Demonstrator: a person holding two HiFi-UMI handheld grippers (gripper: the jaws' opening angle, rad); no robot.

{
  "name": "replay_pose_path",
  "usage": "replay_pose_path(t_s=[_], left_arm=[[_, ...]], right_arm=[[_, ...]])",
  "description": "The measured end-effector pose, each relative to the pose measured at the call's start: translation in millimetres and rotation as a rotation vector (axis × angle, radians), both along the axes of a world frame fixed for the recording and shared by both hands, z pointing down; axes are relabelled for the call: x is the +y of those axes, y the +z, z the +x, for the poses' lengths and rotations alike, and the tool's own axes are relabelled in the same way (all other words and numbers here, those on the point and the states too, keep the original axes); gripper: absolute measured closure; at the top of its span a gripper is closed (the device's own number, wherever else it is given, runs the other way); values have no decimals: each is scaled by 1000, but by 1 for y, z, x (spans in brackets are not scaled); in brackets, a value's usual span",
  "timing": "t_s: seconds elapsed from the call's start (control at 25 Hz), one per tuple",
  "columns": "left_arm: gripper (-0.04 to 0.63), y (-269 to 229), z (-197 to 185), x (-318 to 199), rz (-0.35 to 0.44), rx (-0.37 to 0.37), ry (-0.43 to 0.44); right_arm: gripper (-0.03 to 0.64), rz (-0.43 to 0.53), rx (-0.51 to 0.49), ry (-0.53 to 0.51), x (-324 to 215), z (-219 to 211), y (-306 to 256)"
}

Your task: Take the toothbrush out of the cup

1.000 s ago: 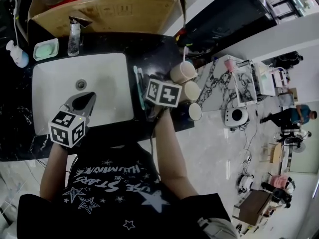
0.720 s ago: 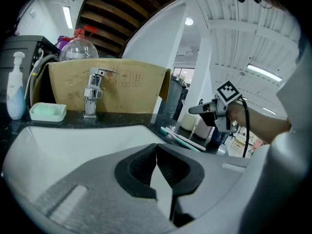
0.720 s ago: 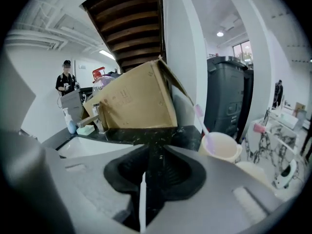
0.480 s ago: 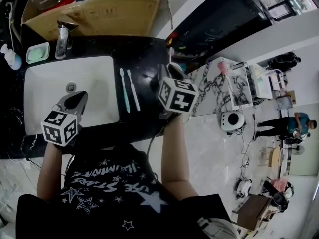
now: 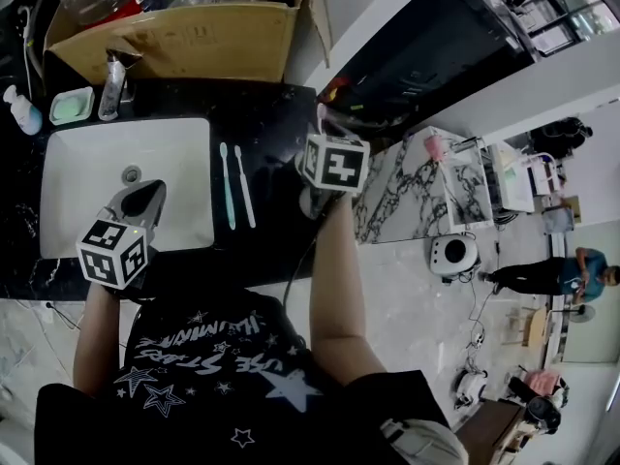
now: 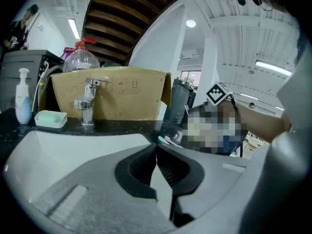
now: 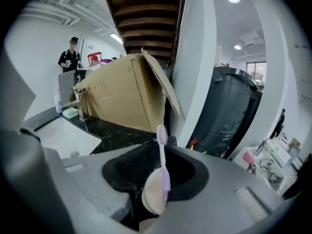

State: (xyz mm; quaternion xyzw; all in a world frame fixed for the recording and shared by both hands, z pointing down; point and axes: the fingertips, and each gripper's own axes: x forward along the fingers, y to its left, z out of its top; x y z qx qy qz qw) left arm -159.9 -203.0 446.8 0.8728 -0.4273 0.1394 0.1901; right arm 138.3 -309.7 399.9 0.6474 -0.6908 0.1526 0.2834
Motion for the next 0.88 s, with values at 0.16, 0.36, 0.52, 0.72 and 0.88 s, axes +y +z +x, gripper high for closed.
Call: replay_pose_path(t_s=[0.16,0.36,0.52,0.72,0.88], left_arm=[[586,-1,2,2,-3,-5,-29],[586,1,2,5,-5,-8,-55],[586,1,3,7,-6,-13,-66],[586,1,4,8,-5,-19,-73],[586,-1,7,11,-3,-20,-73]], right_arm=[[491,-47,55,-28,-12,5,13],[492,-55,57,-40,-19,7,19],[503,-58,29,-51,-30,12,38],[559,-68,50,-61,-27,6,31],[578,-36,42,-60,-24,5,22]])
